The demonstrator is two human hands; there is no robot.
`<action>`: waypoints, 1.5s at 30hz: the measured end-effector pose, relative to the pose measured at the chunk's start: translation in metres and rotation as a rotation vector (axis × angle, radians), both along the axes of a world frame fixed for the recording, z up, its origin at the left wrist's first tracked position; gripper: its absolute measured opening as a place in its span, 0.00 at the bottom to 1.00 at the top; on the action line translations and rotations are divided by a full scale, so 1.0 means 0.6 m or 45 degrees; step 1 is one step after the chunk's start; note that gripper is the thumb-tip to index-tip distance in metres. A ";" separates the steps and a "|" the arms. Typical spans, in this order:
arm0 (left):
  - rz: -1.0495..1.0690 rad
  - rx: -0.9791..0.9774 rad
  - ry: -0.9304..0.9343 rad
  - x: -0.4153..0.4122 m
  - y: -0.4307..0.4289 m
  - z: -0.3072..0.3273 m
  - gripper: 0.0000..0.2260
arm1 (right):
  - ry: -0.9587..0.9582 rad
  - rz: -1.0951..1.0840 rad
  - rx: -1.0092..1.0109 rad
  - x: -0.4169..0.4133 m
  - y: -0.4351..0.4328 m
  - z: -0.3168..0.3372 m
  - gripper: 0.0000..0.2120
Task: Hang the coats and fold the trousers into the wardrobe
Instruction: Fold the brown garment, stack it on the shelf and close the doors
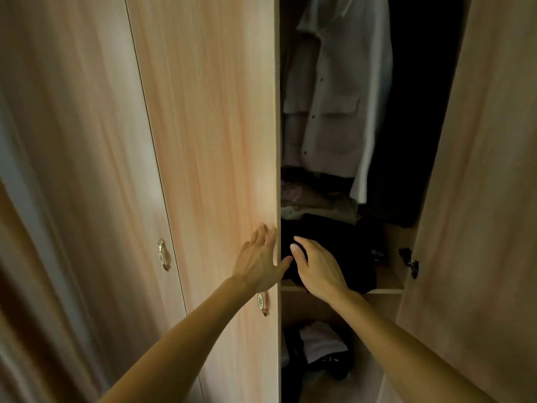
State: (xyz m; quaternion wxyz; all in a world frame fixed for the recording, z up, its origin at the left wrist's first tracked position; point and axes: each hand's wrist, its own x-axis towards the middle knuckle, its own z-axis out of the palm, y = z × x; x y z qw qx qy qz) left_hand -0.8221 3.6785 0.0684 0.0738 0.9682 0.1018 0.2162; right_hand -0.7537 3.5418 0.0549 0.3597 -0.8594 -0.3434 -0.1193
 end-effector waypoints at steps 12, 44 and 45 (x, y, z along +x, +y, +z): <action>-0.133 -0.012 0.066 0.175 0.054 0.010 0.37 | -0.018 -0.184 -0.110 0.149 0.038 0.022 0.22; -0.436 -0.321 -0.062 0.211 -0.043 -0.028 0.24 | -0.040 -0.567 -0.161 0.137 -0.091 0.005 0.22; -0.454 -0.331 -0.067 0.202 -0.060 -0.033 0.24 | -0.039 -0.571 -0.149 0.129 -0.109 0.000 0.22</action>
